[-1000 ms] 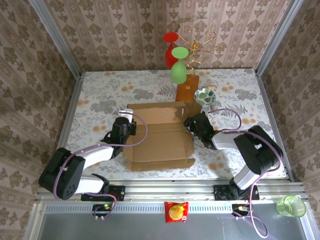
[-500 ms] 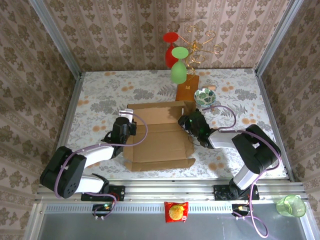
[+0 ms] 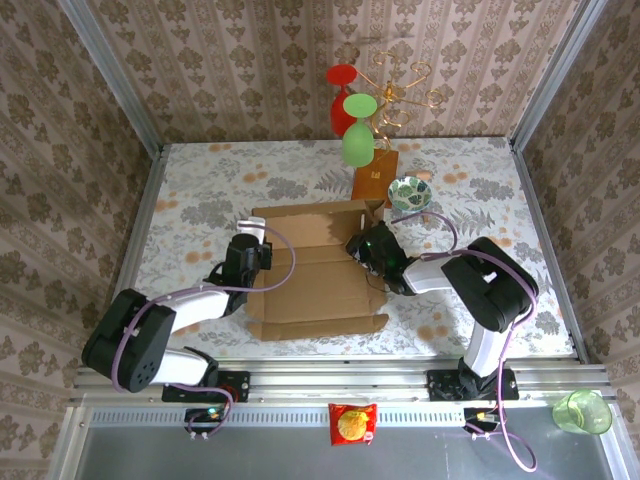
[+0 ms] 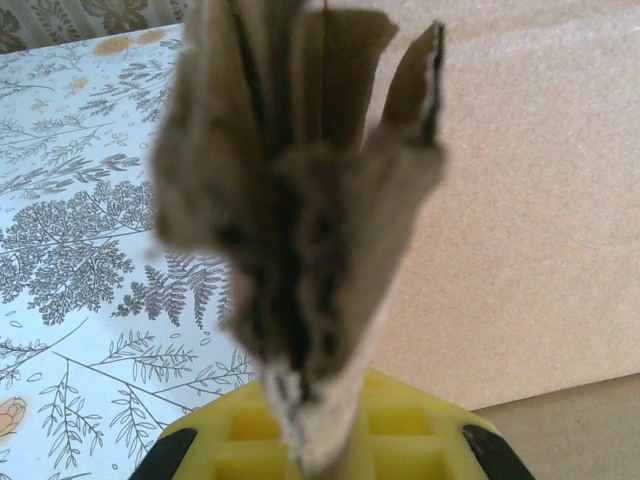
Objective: Fold the paper box
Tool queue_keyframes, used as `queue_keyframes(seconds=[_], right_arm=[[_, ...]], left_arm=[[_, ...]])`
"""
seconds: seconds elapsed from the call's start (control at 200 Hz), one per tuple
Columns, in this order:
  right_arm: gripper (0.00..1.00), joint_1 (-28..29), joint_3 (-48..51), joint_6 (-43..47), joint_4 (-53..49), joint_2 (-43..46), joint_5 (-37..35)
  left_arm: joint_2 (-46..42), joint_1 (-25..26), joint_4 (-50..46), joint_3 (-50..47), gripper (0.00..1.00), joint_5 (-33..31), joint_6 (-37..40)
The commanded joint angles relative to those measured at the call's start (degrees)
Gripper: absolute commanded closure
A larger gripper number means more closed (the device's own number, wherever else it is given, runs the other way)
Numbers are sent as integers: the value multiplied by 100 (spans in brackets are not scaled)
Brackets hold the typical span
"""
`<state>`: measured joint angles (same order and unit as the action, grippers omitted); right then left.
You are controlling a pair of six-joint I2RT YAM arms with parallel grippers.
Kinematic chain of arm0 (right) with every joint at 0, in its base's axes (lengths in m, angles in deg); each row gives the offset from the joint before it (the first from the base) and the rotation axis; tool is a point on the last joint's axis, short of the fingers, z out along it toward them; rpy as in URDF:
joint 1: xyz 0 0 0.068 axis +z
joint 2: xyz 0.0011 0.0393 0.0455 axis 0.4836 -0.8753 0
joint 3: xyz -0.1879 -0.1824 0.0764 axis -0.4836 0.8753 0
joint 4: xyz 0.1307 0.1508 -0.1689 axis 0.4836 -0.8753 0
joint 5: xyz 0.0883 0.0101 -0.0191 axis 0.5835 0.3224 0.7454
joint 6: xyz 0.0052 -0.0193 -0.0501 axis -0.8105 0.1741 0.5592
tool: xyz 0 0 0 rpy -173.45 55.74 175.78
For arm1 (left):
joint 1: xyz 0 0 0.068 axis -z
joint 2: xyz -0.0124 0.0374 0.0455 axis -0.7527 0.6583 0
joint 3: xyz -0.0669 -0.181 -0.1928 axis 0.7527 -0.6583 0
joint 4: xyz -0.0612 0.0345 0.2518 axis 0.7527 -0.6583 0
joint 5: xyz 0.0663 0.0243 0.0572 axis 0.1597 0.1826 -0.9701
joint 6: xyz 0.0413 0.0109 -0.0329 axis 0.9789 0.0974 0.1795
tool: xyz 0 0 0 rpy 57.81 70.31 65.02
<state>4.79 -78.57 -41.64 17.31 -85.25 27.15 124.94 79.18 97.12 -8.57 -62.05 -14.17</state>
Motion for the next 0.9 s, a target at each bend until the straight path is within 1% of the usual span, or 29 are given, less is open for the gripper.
queue_keyframes(seconds=[0.0, 0.14, 0.235, 0.255, 0.35, 0.43, 0.5, 0.58, 0.67, 0.79, 0.805, 0.895], right_arm=[[59, 91, 169, 165, -195, 433, -129], [52, 62, 238, 875, -858, 1514, -303], [51, -106, 396, 1420, -1017, 2180, -256], [51, -156, 453, 1534, -1028, 2457, -242], [51, -493, 713, 2004, -1080, 3205, -120], [55, -870, 857, 2224, -1279, 3685, -43], [58, -1320, 957, 2247, -1385, 3911, 116], [61, -1854, 1020, 2218, -1324, 3893, 405], [63, -2238, 938, 2324, -1221, 3567, 686], [66, -2469, 641, 2499, -1107, 2761, 1119], [66, -2481, 612, 2508, -1085, 2669, 1171], [66, -2519, 336, 2557, -995, 2092, 1441]], left_arm=[[123, 41, 123, -38, 100, -26, 32], [128, 0, 139, -28, 100, -16, 91], [85, -53, 148, -30, 100, 55, 143], [76, -63, 143, -28, 100, 64, 154], [47, -116, 93, 1, 100, 160, 216], [4, -158, 44, 15, 100, 239, 270], [-45, -206, 32, 15, 100, 319, 304], [-84, -262, -24, 33, 100, 411, 329], [-88, -373, -29, 47, 100, 625, 325], [-17, -381, -105, 120, 100, 814, 304], [-8, -516, -111, 129, 100, 818, 308], [20, -554, -107, 148, 100, 851, 306]])
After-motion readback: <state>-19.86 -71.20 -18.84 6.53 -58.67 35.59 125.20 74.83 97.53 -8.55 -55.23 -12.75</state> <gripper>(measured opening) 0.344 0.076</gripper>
